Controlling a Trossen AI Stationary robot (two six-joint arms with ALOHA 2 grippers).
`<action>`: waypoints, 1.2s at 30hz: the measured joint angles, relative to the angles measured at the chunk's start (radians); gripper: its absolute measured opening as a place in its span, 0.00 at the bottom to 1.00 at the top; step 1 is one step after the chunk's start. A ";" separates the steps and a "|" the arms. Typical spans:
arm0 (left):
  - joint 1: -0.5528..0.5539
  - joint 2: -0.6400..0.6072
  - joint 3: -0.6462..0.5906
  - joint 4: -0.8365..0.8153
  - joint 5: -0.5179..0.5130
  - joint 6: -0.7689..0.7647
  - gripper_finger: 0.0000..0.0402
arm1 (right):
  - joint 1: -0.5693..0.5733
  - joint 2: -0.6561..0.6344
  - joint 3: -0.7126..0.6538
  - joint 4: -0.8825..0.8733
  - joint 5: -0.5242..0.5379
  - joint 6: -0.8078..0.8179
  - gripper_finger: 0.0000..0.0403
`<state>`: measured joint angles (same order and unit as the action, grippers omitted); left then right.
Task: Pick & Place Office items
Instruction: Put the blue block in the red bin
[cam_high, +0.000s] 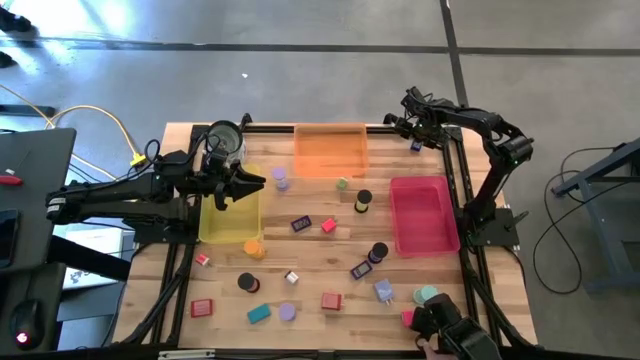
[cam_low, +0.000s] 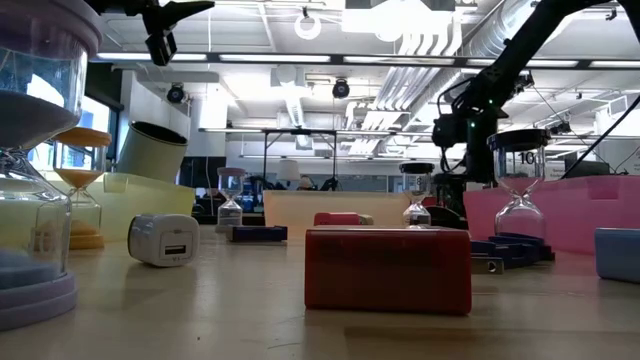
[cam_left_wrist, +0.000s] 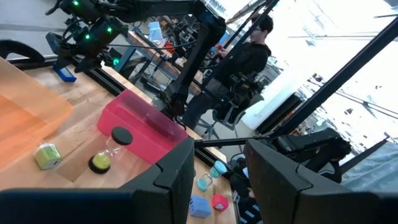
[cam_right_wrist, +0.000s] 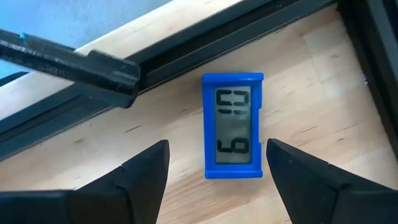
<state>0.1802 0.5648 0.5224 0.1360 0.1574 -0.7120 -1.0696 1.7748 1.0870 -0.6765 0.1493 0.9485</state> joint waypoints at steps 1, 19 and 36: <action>0.000 0.000 0.000 0.000 0.001 -0.003 0.35 | 0.001 0.000 0.000 0.000 0.000 0.000 0.64; 0.000 0.000 0.000 0.000 0.005 -0.003 0.35 | -0.018 0.000 0.008 -0.015 -0.068 -0.010 0.64; 0.000 0.000 0.000 0.000 0.002 0.005 0.35 | -0.059 0.000 0.034 -0.061 -0.185 -0.036 0.64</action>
<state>0.1802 0.5652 0.5224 0.1364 0.1589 -0.7067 -1.1282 1.7748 1.1213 -0.7374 -0.0361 0.9127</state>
